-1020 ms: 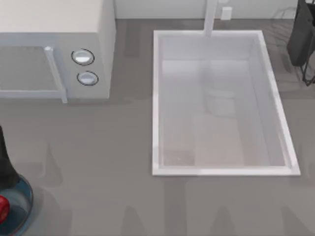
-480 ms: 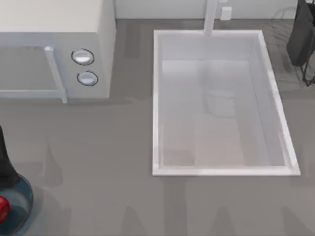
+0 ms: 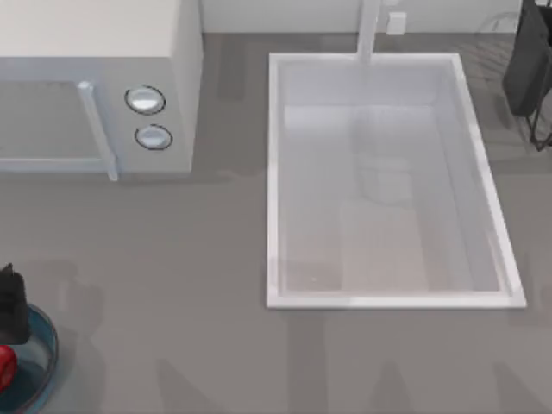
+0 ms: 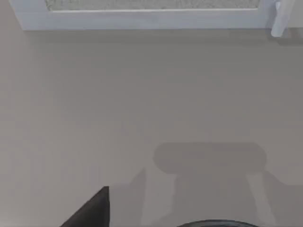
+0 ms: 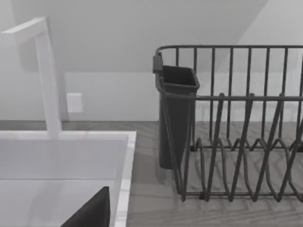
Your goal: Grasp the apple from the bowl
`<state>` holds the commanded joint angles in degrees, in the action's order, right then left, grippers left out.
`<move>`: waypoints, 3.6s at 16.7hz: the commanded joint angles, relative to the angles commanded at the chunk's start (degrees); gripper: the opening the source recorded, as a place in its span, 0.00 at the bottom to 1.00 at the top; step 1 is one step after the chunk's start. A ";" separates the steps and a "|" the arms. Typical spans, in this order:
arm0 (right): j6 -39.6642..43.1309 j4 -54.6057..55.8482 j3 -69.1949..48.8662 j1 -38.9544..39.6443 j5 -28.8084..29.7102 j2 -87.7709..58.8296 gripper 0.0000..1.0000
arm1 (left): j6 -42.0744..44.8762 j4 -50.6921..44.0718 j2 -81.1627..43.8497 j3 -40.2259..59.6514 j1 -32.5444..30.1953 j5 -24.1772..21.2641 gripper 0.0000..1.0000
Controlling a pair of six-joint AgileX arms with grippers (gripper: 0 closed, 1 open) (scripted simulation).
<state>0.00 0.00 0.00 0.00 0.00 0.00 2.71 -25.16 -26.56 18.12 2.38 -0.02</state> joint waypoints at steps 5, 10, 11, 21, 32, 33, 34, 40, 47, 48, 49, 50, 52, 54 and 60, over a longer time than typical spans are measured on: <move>0.00 0.00 0.00 0.00 0.00 0.00 1.00 | 2.14 -21.25 -24.21 14.26 1.87 -0.02 1.00; 0.00 0.00 0.00 0.00 0.00 0.00 1.00 | 3.68 -36.05 -40.59 24.59 3.22 -0.03 1.00; 0.00 0.00 0.00 0.00 0.00 0.00 1.00 | 3.86 -37.68 -42.25 25.76 3.38 -0.03 1.00; 0.00 0.00 0.00 0.00 0.00 0.00 1.00 | 4.09 -35.18 -45.87 24.04 3.39 -0.02 1.00; 0.00 0.00 0.00 0.00 0.00 0.00 1.00 | 4.51 -12.53 -55.23 11.36 3.83 0.01 1.00; 0.00 0.00 0.00 0.00 0.00 0.00 1.00 | 4.51 -12.53 -55.23 11.36 3.83 0.01 1.00; 0.00 0.00 0.00 0.00 0.00 0.00 1.00 | 4.51 -12.53 -55.23 11.36 3.83 0.01 1.00; 0.00 0.00 0.00 0.00 0.00 0.00 1.00 | 4.51 -12.53 -55.23 11.36 3.83 0.01 0.55; 0.00 0.00 0.00 0.00 0.00 0.00 1.00 | 4.51 -12.53 -55.23 11.36 3.83 0.01 0.02; 0.00 0.00 0.00 0.00 0.00 0.00 1.00 | 4.51 -12.53 -55.23 11.36 3.83 0.01 0.00; 0.00 0.00 0.00 0.00 0.00 0.00 1.00 | 4.51 -12.53 -55.23 11.36 3.83 0.01 0.00; 0.00 0.00 0.00 0.00 0.00 0.00 1.00 | 4.51 -12.53 -55.23 11.36 3.83 0.01 0.00; 0.00 0.00 0.00 0.00 0.00 0.00 1.00 | 4.51 -12.53 -55.23 11.36 3.83 0.01 0.00; 0.00 0.00 0.00 0.00 0.00 0.00 1.00 | 4.51 -12.53 -55.23 11.36 3.83 0.01 0.00; 0.00 0.00 0.00 0.00 0.00 0.00 1.00 | 4.26 -19.35 -52.18 18.15 3.51 0.94 0.00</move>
<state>0.00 0.00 0.00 0.00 0.00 0.00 6.97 -44.52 -78.73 36.27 5.89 0.92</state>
